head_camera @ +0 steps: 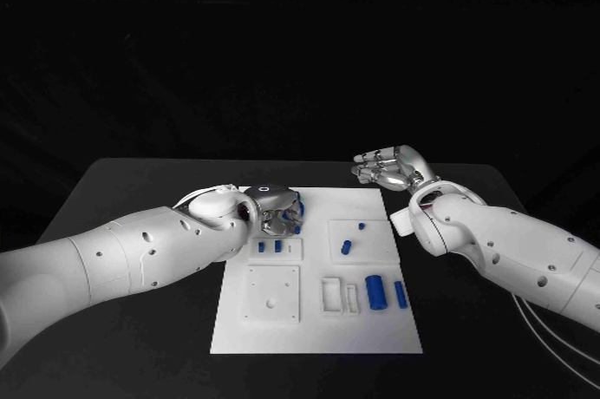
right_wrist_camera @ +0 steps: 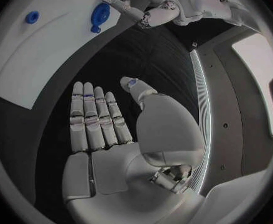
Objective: Assemble the parts on the task board
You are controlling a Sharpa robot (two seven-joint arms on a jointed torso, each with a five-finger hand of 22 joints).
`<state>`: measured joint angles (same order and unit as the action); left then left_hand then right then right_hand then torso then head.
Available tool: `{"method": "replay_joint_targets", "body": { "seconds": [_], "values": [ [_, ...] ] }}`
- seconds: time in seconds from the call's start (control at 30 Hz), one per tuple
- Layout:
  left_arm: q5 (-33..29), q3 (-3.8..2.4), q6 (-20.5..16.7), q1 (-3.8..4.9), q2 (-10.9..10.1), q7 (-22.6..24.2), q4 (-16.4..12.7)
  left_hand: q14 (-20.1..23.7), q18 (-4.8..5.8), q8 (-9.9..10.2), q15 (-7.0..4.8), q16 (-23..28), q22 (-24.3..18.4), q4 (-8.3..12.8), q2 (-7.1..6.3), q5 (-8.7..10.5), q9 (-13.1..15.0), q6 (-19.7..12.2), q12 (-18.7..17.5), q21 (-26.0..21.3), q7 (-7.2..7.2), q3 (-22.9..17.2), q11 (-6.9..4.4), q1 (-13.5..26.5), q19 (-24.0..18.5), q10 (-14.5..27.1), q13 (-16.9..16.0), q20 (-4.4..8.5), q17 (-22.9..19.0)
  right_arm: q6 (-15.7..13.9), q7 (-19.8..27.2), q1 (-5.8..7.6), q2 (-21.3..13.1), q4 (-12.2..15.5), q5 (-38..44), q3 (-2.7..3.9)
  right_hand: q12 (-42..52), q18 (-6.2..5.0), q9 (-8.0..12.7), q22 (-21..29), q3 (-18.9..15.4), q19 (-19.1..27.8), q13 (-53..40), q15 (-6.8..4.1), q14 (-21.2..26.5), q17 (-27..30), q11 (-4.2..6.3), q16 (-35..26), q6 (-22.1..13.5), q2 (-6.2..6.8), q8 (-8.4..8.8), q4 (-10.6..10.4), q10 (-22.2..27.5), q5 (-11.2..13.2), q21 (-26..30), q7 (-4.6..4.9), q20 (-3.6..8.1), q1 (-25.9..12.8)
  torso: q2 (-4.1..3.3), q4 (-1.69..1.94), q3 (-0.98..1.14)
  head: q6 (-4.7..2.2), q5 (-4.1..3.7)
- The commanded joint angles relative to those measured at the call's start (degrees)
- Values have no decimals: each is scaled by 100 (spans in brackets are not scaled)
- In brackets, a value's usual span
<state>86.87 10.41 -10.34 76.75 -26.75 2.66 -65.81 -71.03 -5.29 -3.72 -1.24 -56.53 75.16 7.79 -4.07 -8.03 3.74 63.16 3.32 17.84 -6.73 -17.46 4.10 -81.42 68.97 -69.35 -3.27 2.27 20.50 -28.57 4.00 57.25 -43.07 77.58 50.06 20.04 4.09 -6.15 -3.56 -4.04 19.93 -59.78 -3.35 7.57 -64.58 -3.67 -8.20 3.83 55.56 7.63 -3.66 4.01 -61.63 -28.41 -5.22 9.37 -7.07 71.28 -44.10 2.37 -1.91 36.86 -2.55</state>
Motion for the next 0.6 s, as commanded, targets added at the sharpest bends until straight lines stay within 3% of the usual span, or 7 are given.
{"method": "replay_joint_targets", "body": {
  "seconds": [0.03,0.17,0.37,0.6],
  "values": [
    [48,40,387,-60,31,-20,-17,21,-59,9,18,-12,107,10,57,-19,-2,52,9,30,5,26,2,24,-37,-51,-11,-6,-2,-19,112,0,4,32,-68,4,-26,9,2,6,-13,19,-1,5,7,7,-7,-13,11,-11,14,-18,3,-27,-39,6,-17,-45,-7,4,-1,19,-5],
    [57,41,400,-77,70,-15,4,9,-61,13,22,-20,100,6,56,10,-5,15,9,39,0,43,8,46,-29,-21,-11,-11,1,-28,125,0,4,47,-106,5,-28,8,1,6,-4,14,0,3,1,8,-6,-15,33,-12,14,-18,-4,-35,-44,4,-14,-47,-11,4,-2,24,1],
    [60,41,388,-106,103,-13,41,-10,-66,14,29,-31,82,-19,37,78,-8,-129,8,13,-17,63,15,84,1,2,-11,-22,3,-36,131,0,1,61,-122,8,-29,12,1,7,6,20,0,3,3,8,-6,-16,46,-7,14,-19,-6,-42,-44,4,-14,-56,-9,-27,7,41,4],
    [60,40,318,-116,88,-4,15,-26,-68,16,40,-17,41,-86,-82,122,-13,-361,8,-119,28,122,23,153,73,72,-10,-39,-14,-38,127,0,-8,57,-126,10,-30,12,1,7,10,21,0,4,8,8,-6,-16,45,-1,14,-12,-3,-43,-45,3,-14,-49,2,-10,9,51,-15]
  ]
}}
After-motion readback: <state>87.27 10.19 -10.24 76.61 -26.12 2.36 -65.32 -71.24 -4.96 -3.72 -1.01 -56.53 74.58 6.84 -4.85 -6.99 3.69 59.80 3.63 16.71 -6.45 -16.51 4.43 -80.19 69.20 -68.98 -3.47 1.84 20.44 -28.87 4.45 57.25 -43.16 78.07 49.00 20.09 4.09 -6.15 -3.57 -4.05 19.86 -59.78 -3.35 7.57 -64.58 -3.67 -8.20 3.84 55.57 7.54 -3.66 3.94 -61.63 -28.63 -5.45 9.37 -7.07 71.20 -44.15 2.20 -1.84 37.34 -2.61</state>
